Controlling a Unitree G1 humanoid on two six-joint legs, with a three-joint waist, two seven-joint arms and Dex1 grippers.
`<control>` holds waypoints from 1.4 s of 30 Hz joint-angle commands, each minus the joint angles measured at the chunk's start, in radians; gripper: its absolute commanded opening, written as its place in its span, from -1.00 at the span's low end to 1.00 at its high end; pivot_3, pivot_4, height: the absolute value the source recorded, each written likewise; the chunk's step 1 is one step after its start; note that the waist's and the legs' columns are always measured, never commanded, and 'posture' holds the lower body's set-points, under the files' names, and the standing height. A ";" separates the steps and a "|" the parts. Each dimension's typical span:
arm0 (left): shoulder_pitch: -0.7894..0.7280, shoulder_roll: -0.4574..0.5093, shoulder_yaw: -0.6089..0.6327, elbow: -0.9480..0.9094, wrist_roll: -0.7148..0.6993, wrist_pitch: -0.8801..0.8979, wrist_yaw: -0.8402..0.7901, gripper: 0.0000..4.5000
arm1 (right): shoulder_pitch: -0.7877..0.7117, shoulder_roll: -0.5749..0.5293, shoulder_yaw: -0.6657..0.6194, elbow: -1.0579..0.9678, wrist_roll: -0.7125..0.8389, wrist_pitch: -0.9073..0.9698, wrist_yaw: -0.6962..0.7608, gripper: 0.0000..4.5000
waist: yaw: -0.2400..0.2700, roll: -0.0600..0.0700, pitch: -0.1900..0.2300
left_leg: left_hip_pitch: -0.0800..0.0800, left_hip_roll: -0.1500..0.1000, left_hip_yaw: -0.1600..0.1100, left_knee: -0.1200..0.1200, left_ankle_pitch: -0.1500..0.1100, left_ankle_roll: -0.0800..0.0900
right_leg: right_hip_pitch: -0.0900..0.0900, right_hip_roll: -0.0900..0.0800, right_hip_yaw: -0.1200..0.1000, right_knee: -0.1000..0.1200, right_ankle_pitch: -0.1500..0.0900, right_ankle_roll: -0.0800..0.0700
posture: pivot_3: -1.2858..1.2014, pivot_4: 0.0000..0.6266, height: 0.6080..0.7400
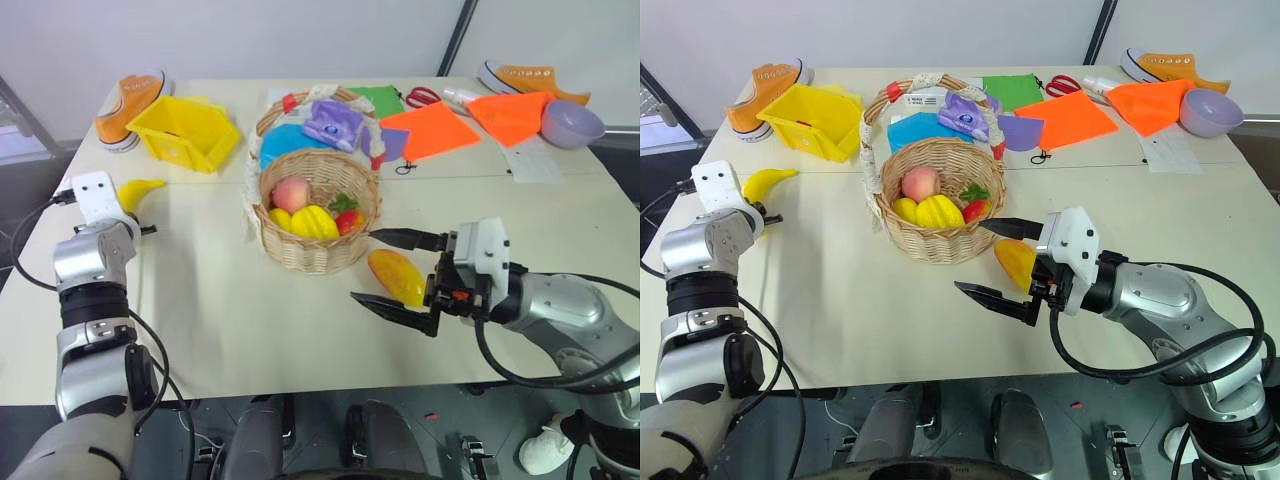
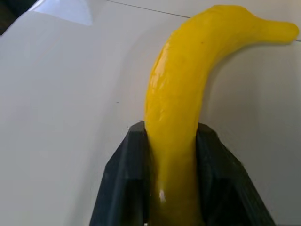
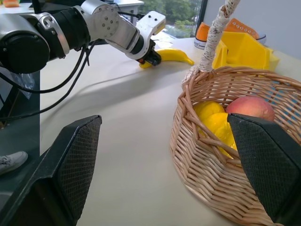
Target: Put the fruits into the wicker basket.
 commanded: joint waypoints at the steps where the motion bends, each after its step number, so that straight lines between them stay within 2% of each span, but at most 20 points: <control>1: 0.033 0.034 0.022 -0.098 0.022 -0.084 0.003 -0.66 | 0.006 0.000 -0.005 -0.035 -0.005 -0.021 0.000 1.00 | 0.000 0.000 0.000 | 0.000 0.000 0.000 0.000 0.000 0.000 | 0.000 0.000 0.000 0.000 0.000 0.000 | 0.03 -0.52 0.84; 3: 0.074 0.030 0.067 -0.176 -0.010 -0.185 -0.031 -0.66 | 0.014 -0.003 -0.011 -0.035 -0.008 -0.022 0.000 1.00 | -0.001 0.000 0.000 | 0.000 0.000 0.000 0.000 0.000 0.000 | 0.000 0.000 0.000 0.000 0.000 0.000 | 0.03 -0.52 0.84; 7: 0.209 0.009 0.197 -0.427 -0.239 -0.429 -0.345 -0.66 | 0.035 -0.012 -0.033 -0.013 -0.015 -0.028 0.009 1.00 | -0.002 0.000 0.000 | 0.000 0.000 0.000 -0.001 -0.001 -0.003 | -0.001 -0.002 0.000 -0.001 0.000 -0.001 | 0.03 -0.52 0.84; 9: 0.232 -0.008 0.258 -0.518 -0.393 -0.429 -0.443 -0.66 | 0.041 -0.014 -0.043 0.003 -0.015 -0.032 0.019 1.00 | -0.001 0.000 0.000 | 0.000 0.000 0.000 -0.001 -0.001 -0.003 | -0.001 -0.002 0.000 -0.001 0.000 -0.001 | 0.03 -0.52 0.84; 11: 0.261 0.005 0.268 -0.645 -0.548 -0.398 -0.577 -0.66 | 0.048 -0.016 -0.049 0.034 -0.025 -0.041 0.034 1.00 | 0.000 0.000 0.000 | 0.000 0.000 0.000 0.000 -0.001 -0.003 | 0.001 -0.002 -0.001 -0.001 0.000 -0.001 | 0.03 -0.52 0.84; 14: 0.275 0.038 0.201 -0.788 -0.700 -0.298 -0.666 -0.66 | 0.056 -0.017 -0.058 0.076 -0.038 -0.054 0.051 1.00 | 0.001 0.000 0.000 | 0.002 0.000 0.000 0.000 -0.001 -0.003 | 0.003 -0.003 -0.001 -0.003 0.000 -0.001 | 0.03 -0.52 0.84; 21: 0.222 0.125 -0.056 -1.032 -0.902 -0.113 -0.745 -0.66 | 0.112 -0.028 -0.129 0.162 -0.066 -0.089 0.078 1.00 | 0.000 0.000 0.000 | 0.004 0.000 0.000 0.000 0.000 -0.001 | 0.006 -0.001 -0.001 -0.003 0.000 -0.001 | 0.03 -0.52 0.84; 25: 0.153 0.166 -0.240 -1.058 -0.784 -0.052 -0.714 -0.66 | 0.146 -0.031 -0.165 0.171 -0.079 -0.102 0.083 1.00 | 0.000 0.001 0.000 | 0.004 0.000 0.000 0.000 0.000 0.000 | 0.007 0.000 -0.001 -0.003 0.000 -0.001 | 0.03 -0.52 0.84; 29: 0.011 0.184 -0.548 -1.000 -0.478 0.040 -0.593 -0.66 | 0.176 -0.032 -0.209 0.160 -0.082 -0.100 0.066 1.00 | 0.005 0.003 0.000 | 0.005 0.000 0.000 0.000 0.000 0.001 | 0.007 0.001 0.000 -0.002 0.000 -0.001 | 0.03 -0.52 0.84; 33: -0.068 0.134 -0.629 -0.903 -0.343 0.103 -0.505 -0.66 | 0.184 -0.027 -0.215 0.126 -0.076 -0.081 0.040 1.00 | 0.001 0.003 0.000 | 0.004 0.000 0.000 0.000 -0.003 0.005 | 0.006 0.001 0.000 -0.003 0.000 -0.001 | 0.03 -0.52 0.84; 38: -0.061 0.126 -0.676 -0.854 -0.240 0.088 -0.533 -0.66 | 0.174 -0.028 -0.206 0.113 -0.073 -0.060 0.011 1.00 | 0.001 0.004 0.001 | 0.003 0.000 0.000 -0.002 0.001 0.000 | 0.003 0.002 0.001 -0.002 0.000 -0.001 | 0.03 -0.52 0.84; 40: -0.046 0.104 -0.656 -0.847 -0.237 0.079 -0.545 -0.24 | 0.167 -0.030 -0.200 0.116 -0.074 -0.051 0.004 1.00 | 0.002 0.004 0.001 | 0.003 0.000 0.000 -0.001 0.001 0.000 | 0.003 0.001 0.000 -0.002 0.000 -0.001 | 0.03 -0.52 0.84; 41: -0.043 0.097 -0.650 -0.837 -0.228 0.075 -0.549 -0.10 | 0.162 -0.034 -0.195 0.120 -0.072 -0.032 -0.004 1.00 | 0.003 0.004 0.001 | 0.003 0.000 0.000 -0.001 0.001 0.000 | 0.004 0.001 0.000 -0.002 0.000 -0.001 | 0.03 -0.52 0.84; 42: -0.039 0.094 -0.644 -0.830 -0.215 0.065 -0.551 0.14 | 0.158 -0.040 -0.187 0.125 -0.074 -0.011 -0.012 1.00 | 0.003 0.004 0.001 | 0.002 0.000 0.000 0.000 0.000 0.000 | 0.004 0.001 0.000 -0.002 0.000 -0.001 | 0.03 -0.52 0.84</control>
